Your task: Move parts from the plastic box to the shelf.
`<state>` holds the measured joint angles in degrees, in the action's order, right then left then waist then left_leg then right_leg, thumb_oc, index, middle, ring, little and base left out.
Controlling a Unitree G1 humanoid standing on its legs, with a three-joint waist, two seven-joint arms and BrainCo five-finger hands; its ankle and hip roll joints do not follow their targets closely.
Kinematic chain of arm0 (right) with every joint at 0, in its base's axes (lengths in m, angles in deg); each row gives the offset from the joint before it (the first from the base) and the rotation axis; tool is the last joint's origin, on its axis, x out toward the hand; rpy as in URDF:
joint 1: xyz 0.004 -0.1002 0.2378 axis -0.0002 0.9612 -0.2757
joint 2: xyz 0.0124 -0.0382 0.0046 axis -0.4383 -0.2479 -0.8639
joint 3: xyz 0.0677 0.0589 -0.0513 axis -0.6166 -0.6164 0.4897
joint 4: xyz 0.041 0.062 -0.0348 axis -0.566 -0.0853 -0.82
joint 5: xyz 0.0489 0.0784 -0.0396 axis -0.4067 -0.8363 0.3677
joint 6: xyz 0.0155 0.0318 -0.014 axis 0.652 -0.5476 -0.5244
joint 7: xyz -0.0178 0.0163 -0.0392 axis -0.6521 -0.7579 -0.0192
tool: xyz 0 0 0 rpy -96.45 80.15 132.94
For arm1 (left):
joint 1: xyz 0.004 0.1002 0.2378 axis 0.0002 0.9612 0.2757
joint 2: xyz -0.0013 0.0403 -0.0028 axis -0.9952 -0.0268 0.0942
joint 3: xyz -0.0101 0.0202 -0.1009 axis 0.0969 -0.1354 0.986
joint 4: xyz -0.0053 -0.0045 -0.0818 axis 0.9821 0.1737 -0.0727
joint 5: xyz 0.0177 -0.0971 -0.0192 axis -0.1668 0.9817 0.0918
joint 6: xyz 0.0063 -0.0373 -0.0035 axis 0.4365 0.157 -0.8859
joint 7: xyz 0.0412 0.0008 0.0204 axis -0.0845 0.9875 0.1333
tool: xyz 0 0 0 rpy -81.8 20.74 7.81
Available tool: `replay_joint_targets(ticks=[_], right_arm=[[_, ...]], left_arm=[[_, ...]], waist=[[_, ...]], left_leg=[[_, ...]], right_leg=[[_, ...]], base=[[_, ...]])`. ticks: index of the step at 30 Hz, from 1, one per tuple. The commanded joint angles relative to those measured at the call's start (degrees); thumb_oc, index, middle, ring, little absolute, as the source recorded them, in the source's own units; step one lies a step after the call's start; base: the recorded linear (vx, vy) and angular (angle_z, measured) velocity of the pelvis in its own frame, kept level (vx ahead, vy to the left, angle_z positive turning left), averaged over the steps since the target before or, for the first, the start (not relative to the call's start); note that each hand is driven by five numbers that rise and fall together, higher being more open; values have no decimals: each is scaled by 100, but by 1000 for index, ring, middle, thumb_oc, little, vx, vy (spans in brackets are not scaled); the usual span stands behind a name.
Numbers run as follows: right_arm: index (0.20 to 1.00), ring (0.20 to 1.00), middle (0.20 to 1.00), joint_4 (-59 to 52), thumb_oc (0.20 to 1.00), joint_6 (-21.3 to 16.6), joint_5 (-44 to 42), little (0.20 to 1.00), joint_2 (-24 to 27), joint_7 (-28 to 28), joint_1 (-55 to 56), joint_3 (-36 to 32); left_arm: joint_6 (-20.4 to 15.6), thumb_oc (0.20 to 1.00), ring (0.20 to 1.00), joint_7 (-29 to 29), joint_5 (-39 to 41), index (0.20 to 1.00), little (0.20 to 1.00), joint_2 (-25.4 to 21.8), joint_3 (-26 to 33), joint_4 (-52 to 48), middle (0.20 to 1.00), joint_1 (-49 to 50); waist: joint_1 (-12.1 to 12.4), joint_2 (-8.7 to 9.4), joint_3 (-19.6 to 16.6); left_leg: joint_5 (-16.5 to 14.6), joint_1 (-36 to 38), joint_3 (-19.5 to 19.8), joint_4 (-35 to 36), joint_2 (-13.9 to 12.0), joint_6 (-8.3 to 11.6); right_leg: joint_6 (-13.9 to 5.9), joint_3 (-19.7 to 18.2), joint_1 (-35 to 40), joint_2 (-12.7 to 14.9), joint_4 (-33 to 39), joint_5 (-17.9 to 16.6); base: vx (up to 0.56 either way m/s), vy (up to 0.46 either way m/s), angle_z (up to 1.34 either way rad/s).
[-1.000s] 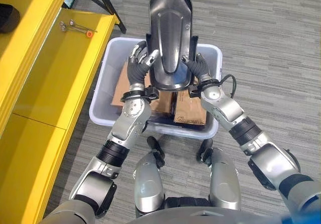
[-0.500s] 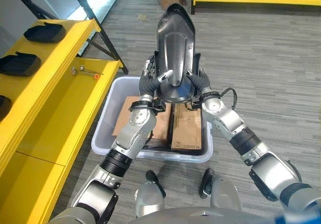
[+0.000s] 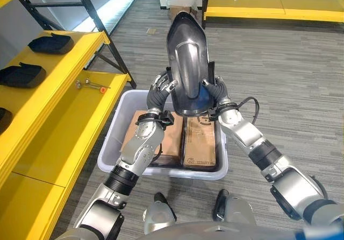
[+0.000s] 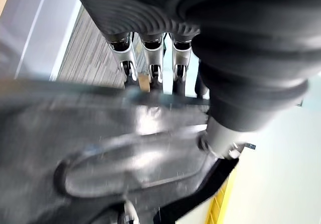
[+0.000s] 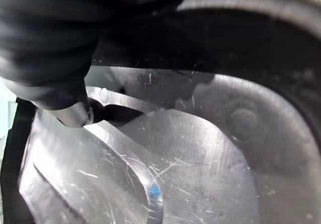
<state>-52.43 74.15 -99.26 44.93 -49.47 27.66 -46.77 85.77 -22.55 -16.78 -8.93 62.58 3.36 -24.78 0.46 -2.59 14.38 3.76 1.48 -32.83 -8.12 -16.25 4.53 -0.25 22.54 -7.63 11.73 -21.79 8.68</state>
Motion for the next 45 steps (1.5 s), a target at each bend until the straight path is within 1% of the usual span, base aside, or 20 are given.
replay_joint_targets(ticks=[1,4,6,9,11,15,16,17,18,23,25,26,27,29,33,36,37,40,42,45], right_arm=[[200,200,200,-621,200,-509,347,200,-466,6,-675,20],[200,200,200,-595,200,-509,367,200,-518,121,-779,35],[200,200,200,-660,200,-463,469,200,-556,187,-843,58],[200,200,200,-822,200,-322,771,200,-611,246,-970,111],[200,200,200,-907,200,-179,818,200,-624,238,-1103,153],[200,200,200,-812,200,-205,839,200,-477,-45,-1271,179],[200,200,200,-762,200,-246,957,200,-377,-137,-1298,176],[200,200,200,-752,200,-258,964,200,-357,-152,-1298,177],[200,200,200,-725,200,-299,1130,200,-311,-210,-1285,182],[200,200,200,-790,200,-451,1148,200,-306,-383,-1134,150],[200,200,200,-967,200,-474,1171,200,-373,-315,-922,107],[200,200,200,-978,200,-470,1165,200,-377,-309,-910,106],[200,200,200,-1074,200,-453,1136,200,-418,-281,-800,81],[200,200,200,-1185,200,-515,1102,200,-384,-269,-624,81],[200,200,200,-1442,200,-659,1043,200,-109,-224,-212,-61],[200,200,200,-1569,200,-756,1037,200,30,-164,42,-159],[200,200,200,-1558,200,-834,999,200,100,-112,155,-216],[200,200,200,-1629,200,-807,898,200,136,-129,178,-162],[200,200,200,-1798,200,-573,881,200,108,-233,119,-85],[200,200,200,-1776,200,-437,772,200,19,-382,-22,25]], left_arm=[[-186,200,200,-325,-63,200,200,190,-585,-774,200,-204],[-301,200,200,-52,-169,200,200,222,-513,-833,200,-189],[-362,200,200,55,-168,200,200,236,-439,-862,200,-142],[-426,200,200,27,23,200,200,312,-362,-926,200,-90],[-415,200,200,28,-84,200,200,370,-331,-946,200,-142],[-322,200,200,-225,21,200,200,387,-407,-982,200,-270],[-323,200,200,-352,135,200,200,390,-491,-960,200,-344],[-325,200,200,-378,156,200,200,395,-509,-950,200,-360],[-372,200,200,-437,182,200,200,395,-595,-938,200,-399],[-382,200,200,-383,137,200,200,440,-702,-1028,200,-422],[-312,200,200,-203,-116,200,200,500,-748,-1133,200,-403],[-315,200,200,-184,-141,200,200,506,-754,-1133,200,-402],[-268,200,200,-88,-205,200,200,518,-752,-1137,200,-441],[-193,200,200,-102,-193,200,200,485,-714,-1102,200,-468],[-147,200,200,-334,-128,200,200,376,-694,-1067,200,-447],[-181,200,200,-481,-85,200,200,263,-695,-1044,200,-383],[-89,200,200,-544,-95,200,200,193,-671,-1103,200,-320],[-107,200,200,-582,-117,200,200,164,-578,-1187,200,-116],[-79,200,200,-689,-82,200,200,185,-549,-1246,200,-55],[-106,200,200,-784,63,200,200,180,-584,-1158,200,-129]], waist=[[82,175,-44],[138,184,-98],[196,193,-150],[258,215,-209],[241,231,-240],[233,233,-294],[218,213,-325],[218,207,-330],[246,173,-341],[306,197,-353],[311,180,-384],[312,179,-382],[277,153,-365],[248,138,-388],[113,148,-428],[19,220,-400],[104,273,-369],[242,284,-293],[231,259,-240],[108,254,-210]], left_leg=[[-599,-12,362,-798,-338,235],[-488,-26,346,-915,-478,276],[-288,-50,391,-960,-599,361],[115,-197,478,-1115,-832,546],[143,-243,300,-1162,-832,589],[114,-291,148,-956,-367,548],[58,-351,97,-869,-73,453],[61,-368,97,-838,-8,431],[165,-530,154,-776,184,388],[93,-736,315,-569,263,212],[-86,-359,299,69,422,34],[-85,-328,294,105,438,24],[-151,-168,336,246,520,-29],[-130,-89,457,416,611,-16],[83,-265,814,599,732,-83],[123,-281,1089,690,878,-50],[121,-398,1213,562,863,34],[208,-648,1250,322,585,149],[420,-813,919,210,263,216],[462,-873,538,-82,62,367]], right_leg=[[-251,369,980,20,1304,-288],[-156,442,994,-51,1222,-147],[-92,468,1028,-133,1275,-117],[-40,548,1142,-236,1578,-194],[-66,736,1225,-266,1795,-298],[-133,893,1314,-333,2121,-533],[-151,874,1352,-371,2250,-631],[-159,868,1372,-378,2295,-664],[-161,811,1439,-446,2426,-754],[-238,704,1530,-394,2564,-916],[-519,769,1473,-162,2587,-1145],[-535,764,1466,-144,2567,-1145],[-583,639,1376,-105,2372,-1040],[-531,425,1344,-246,2059,-749],[-256,-147,1181,-879,1113,-53],[-187,-447,1213,-1124,1128,50],[-171,-350,1340,-959,1413,-104],[-131,-50,1507,-729,1749,-285],[-146,200,1558,-590,1983,-435],[-225,375,1645,-474,2243,-589]], base=[[-32,-105,-1],[-25,-169,-5],[-11,-139,-4],[-40,-120,-3],[-151,-110,5],[-223,-43,42],[-231,31,76],[-294,81,48],[-219,93,46],[-208,154,8],[-322,231,-3],[-299,152,0],[-210,56,-3],[-271,43,10],[-246,12,81],[-204,-76,133],[-276,-171,128],[-263,-107,63],[-291,-11,50],[-221,2,89]])
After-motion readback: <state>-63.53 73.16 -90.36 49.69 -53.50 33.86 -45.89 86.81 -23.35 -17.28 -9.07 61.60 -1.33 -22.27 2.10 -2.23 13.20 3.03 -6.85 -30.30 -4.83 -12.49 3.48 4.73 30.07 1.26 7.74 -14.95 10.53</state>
